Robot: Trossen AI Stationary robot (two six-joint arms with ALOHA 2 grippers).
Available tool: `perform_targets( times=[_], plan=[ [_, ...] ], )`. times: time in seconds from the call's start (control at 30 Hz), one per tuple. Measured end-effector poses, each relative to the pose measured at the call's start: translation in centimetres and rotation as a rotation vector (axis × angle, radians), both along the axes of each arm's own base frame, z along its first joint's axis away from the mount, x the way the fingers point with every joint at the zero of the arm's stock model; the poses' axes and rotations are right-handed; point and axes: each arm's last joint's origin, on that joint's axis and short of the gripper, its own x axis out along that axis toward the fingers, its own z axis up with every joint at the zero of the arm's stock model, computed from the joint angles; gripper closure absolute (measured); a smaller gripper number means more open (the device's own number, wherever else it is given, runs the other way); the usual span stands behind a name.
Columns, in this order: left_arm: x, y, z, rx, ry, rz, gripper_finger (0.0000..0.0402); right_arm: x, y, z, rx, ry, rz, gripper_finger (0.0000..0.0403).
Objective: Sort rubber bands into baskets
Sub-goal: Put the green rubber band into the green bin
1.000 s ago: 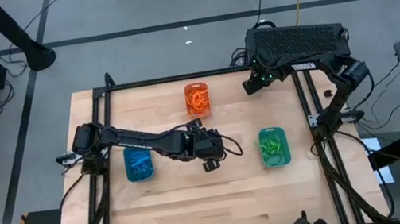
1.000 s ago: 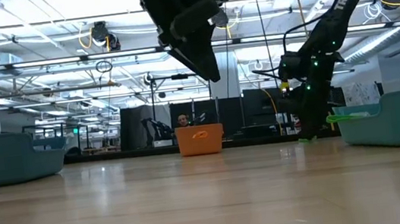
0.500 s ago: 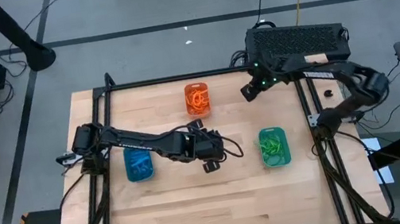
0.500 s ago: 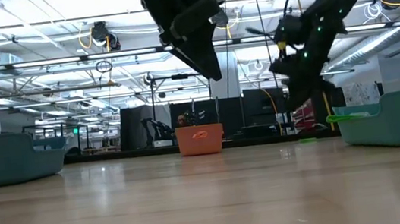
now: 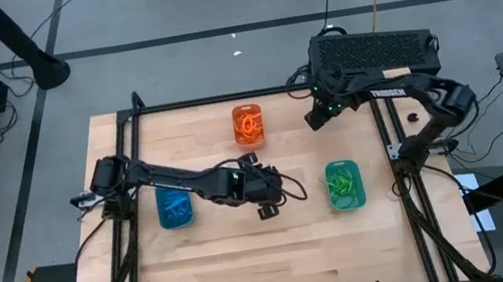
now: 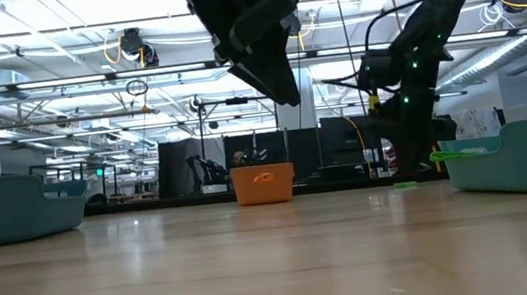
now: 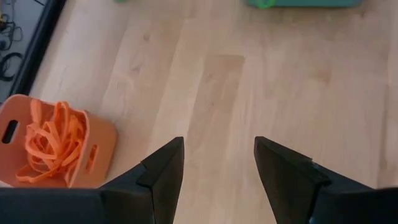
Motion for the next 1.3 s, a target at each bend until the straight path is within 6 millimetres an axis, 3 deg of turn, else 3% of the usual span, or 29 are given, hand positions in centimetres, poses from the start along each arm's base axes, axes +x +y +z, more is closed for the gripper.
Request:
perform_targets(
  times=[0.4,0.63,0.8,1.03,1.3],
  plan=[
    [0.0,-0.3,0.0,0.0,0.003,-0.012,0.0198,0.3,0.1,-1.0,0.031,0.031,0.033,0.0196],
    [0.0,-0.3,0.0,-0.002,0.001,-0.012,0.0198,0.7,-0.1,-1.9,0.068,0.004,0.049,0.0165],
    [0.0,-0.3,0.0,-0.013,0.001,-0.013,0.0198,1.2,-0.2,-3.2,0.108,0.02,0.057,0.0213],
    [-0.1,-0.5,0.0,-0.013,0.001,-0.018,0.0198,1.0,0.0,-2.7,0.098,0.018,0.11,0.0378],
    [-0.7,-2.0,0.1,0.077,0.029,-0.04,0.0198,0.2,1.5,1.4,0.035,-0.039,0.172,0.04]
  ],
)
